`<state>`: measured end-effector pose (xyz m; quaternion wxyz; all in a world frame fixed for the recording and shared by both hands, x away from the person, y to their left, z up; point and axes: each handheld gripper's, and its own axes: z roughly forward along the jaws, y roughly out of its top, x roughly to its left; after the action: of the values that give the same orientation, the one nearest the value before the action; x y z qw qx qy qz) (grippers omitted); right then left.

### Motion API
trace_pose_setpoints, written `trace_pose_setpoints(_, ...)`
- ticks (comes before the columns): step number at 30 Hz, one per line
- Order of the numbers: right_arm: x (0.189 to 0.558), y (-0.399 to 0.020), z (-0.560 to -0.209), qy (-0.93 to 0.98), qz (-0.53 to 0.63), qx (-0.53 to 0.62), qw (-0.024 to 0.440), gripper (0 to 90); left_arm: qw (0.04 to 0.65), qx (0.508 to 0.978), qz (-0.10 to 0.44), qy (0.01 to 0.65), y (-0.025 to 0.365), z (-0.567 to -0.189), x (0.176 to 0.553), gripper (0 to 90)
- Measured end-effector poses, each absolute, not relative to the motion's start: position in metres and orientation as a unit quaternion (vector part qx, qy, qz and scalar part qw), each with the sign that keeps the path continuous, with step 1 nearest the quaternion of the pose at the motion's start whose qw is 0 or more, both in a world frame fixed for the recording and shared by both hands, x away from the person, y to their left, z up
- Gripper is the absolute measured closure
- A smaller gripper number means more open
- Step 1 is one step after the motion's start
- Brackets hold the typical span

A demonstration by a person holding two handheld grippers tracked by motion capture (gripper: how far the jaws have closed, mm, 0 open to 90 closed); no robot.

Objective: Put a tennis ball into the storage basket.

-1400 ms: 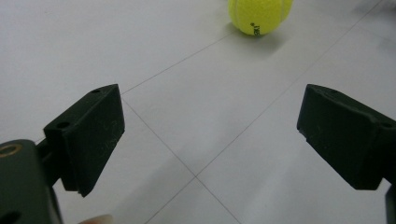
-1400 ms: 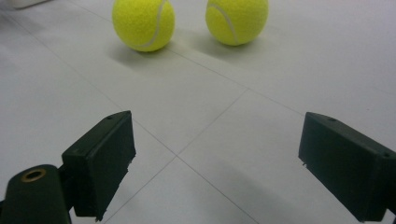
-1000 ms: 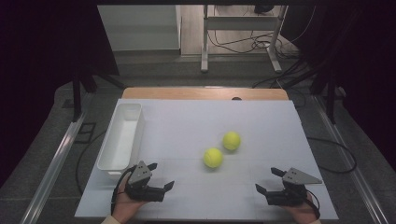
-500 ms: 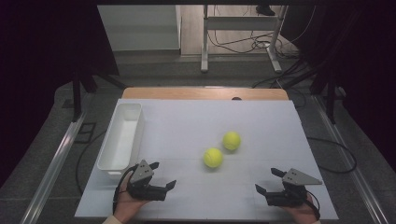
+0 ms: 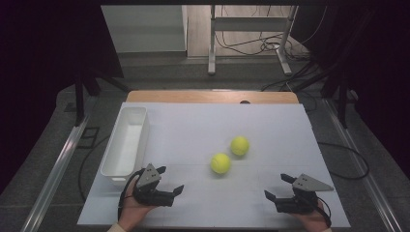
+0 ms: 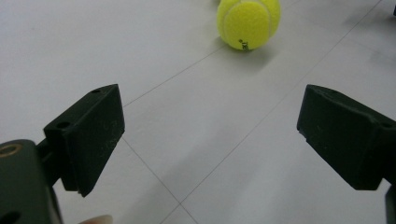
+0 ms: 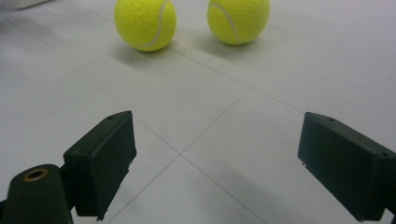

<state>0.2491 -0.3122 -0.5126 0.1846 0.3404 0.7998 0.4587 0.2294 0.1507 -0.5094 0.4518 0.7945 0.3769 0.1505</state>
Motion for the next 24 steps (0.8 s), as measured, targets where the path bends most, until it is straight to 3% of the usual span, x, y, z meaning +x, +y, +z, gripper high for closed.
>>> trace_pose_setpoints(24,0.251,-0.310,-0.512,0.796,0.467,0.340,0.180,11.6,0.465,0.792,0.139,0.370,0.140,-0.494,0.239,8.4)
